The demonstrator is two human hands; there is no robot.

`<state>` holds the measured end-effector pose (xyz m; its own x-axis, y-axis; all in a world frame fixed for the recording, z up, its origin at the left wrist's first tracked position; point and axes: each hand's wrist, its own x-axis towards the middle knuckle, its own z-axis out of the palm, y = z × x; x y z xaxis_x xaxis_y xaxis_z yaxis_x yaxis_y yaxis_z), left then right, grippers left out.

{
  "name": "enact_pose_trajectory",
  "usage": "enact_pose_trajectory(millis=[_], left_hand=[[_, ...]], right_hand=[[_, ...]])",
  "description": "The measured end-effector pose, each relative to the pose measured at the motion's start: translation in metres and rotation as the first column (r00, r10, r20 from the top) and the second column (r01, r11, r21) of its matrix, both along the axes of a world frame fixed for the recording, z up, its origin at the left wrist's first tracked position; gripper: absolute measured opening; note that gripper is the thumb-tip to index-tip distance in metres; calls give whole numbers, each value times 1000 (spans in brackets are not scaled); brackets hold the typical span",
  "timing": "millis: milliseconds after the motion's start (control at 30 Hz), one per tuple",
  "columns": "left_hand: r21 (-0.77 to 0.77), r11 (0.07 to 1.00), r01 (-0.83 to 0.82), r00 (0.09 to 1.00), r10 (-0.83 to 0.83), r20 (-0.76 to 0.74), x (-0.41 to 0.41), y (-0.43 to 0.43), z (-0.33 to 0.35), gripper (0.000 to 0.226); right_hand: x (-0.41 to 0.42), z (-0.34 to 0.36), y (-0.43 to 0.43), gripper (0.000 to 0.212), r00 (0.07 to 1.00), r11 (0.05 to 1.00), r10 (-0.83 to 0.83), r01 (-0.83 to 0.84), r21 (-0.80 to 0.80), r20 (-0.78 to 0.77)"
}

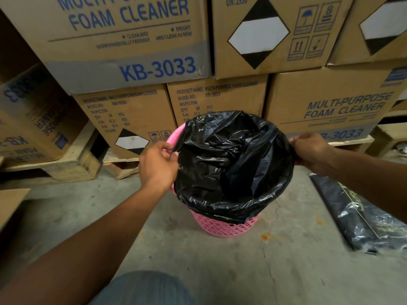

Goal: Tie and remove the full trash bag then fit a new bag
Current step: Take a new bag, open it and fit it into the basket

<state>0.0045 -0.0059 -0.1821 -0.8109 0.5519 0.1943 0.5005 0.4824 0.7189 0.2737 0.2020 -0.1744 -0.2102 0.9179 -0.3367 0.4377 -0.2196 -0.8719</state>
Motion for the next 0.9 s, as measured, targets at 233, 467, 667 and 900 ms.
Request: enact_pose_trajectory(millis=[233,467,667,900], left_hand=[[141,990,-15,996,27,-84,-2,-4,0,8],[209,977,-36,999,32,24,-7,-6,-2,7],[219,969,-118,986,87,145,-15,-8,-11,10],[182,966,-184,934,114,338,-27,-3,-17,12]], right_hand=[[2,-7,2,29,986,973,80,-109,202,145],[13,1,-10,26,811,817,208,-452,359,547],[11,11,-6,22,850,858,169,-375,350,498],[-21,1,-40,57,836,803,229,-452,390,498]])
